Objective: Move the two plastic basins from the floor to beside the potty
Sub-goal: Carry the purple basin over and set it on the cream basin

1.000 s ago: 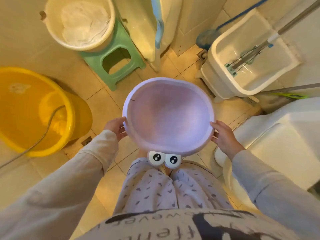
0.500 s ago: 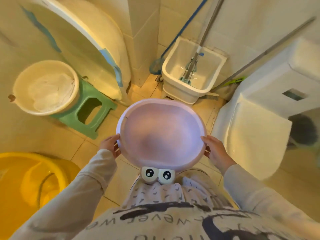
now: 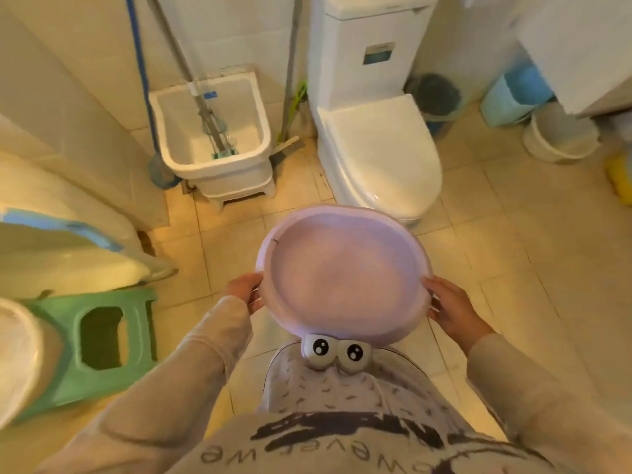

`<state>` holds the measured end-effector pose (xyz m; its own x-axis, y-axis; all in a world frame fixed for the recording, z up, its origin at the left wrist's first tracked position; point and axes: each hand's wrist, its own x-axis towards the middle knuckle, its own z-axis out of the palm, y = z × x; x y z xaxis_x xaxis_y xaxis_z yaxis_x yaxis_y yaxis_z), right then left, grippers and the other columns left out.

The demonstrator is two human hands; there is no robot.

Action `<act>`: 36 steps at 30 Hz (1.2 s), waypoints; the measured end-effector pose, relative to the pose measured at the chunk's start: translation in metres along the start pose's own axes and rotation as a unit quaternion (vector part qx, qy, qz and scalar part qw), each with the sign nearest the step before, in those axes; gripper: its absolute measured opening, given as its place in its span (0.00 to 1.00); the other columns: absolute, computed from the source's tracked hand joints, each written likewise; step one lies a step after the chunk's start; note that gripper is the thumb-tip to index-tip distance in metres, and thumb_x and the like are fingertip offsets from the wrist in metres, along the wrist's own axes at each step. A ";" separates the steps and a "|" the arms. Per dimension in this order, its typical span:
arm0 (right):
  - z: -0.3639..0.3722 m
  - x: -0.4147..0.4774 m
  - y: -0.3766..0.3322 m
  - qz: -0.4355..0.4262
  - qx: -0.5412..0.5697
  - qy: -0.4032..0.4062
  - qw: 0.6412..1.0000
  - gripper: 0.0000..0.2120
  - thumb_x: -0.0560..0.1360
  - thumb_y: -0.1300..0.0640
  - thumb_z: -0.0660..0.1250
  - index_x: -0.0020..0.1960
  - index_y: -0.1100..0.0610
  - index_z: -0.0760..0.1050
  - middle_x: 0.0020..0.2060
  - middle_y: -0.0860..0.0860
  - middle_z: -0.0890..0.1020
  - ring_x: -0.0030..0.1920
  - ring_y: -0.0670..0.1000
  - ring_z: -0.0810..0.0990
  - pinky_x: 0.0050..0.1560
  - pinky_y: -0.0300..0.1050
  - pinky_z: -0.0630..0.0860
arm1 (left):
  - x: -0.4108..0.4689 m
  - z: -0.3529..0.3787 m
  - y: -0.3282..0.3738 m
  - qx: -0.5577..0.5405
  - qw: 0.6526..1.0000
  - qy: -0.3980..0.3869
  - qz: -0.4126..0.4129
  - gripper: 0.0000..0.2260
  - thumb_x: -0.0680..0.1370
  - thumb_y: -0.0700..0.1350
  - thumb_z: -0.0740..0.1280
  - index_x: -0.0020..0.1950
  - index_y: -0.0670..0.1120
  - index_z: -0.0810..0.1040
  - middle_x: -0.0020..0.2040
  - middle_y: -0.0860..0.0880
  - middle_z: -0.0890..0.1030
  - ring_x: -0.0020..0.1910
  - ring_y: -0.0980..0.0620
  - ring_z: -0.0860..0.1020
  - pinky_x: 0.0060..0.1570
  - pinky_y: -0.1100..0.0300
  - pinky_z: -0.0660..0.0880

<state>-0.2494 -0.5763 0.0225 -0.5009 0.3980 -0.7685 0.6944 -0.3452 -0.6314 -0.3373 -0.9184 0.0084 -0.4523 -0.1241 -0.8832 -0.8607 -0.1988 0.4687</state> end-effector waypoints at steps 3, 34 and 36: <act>-0.052 -0.011 0.023 0.013 0.091 0.051 0.994 0.05 0.73 0.59 0.68 0.49 0.56 0.77 0.44 0.52 0.81 0.46 0.54 0.78 0.47 0.49 0.76 | -0.006 0.055 0.008 0.078 0.996 -0.046 0.013 0.07 0.74 0.38 0.64 0.36 0.44 0.75 0.21 0.52 0.79 0.20 0.57 0.77 0.21 0.68 0.74; -0.476 0.066 -0.002 -0.013 0.382 0.242 0.892 0.03 0.75 0.61 0.65 0.48 0.57 0.77 0.42 0.54 0.79 0.42 0.53 0.77 0.38 0.44 0.74 | -0.070 0.619 -0.112 0.380 0.899 -0.212 0.054 0.07 0.77 0.39 0.63 0.40 0.46 0.74 0.40 0.46 0.76 0.38 0.49 0.75 0.47 0.51 0.75; -0.495 0.084 -0.015 -0.012 0.389 0.249 0.887 0.03 0.75 0.61 0.65 0.47 0.57 0.77 0.41 0.54 0.78 0.43 0.53 0.76 0.40 0.45 0.74 | -0.063 0.657 -0.113 0.386 0.897 -0.209 0.049 0.07 0.77 0.38 0.63 0.39 0.46 0.74 0.39 0.46 0.76 0.38 0.48 0.75 0.45 0.52 0.75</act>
<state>-0.0461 -0.1170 0.0191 -0.0850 0.6720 -0.7356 0.0223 -0.7368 -0.6757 -0.3651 -0.2493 0.0001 -0.4432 0.3038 -0.8433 -0.6451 0.5451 0.5354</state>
